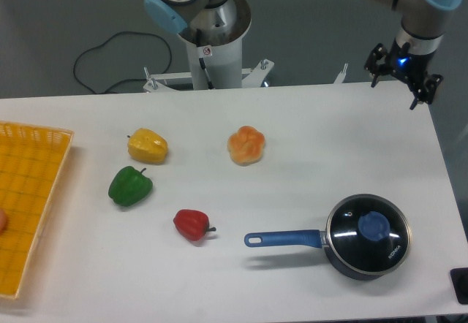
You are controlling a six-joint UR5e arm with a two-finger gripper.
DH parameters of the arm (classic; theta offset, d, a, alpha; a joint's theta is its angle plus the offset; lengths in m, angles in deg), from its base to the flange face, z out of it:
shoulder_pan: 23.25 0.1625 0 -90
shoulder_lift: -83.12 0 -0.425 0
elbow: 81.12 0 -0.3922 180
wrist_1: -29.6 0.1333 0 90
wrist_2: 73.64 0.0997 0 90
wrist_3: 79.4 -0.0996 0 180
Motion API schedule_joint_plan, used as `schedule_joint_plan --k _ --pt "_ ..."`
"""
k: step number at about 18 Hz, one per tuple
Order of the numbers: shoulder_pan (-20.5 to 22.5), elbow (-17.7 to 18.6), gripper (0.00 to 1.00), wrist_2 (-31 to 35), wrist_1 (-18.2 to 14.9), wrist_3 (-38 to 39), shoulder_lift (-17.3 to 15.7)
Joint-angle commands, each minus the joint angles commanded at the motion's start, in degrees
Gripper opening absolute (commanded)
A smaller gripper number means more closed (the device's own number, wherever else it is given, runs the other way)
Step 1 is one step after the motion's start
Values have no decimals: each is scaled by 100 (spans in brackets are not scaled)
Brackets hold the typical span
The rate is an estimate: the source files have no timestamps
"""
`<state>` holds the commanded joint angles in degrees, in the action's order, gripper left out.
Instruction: Open the lid
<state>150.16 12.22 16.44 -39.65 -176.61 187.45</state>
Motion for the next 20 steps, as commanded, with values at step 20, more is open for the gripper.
schedule_joint_plan --k 20 --pt "-308 -18 100 -175 272 773 62"
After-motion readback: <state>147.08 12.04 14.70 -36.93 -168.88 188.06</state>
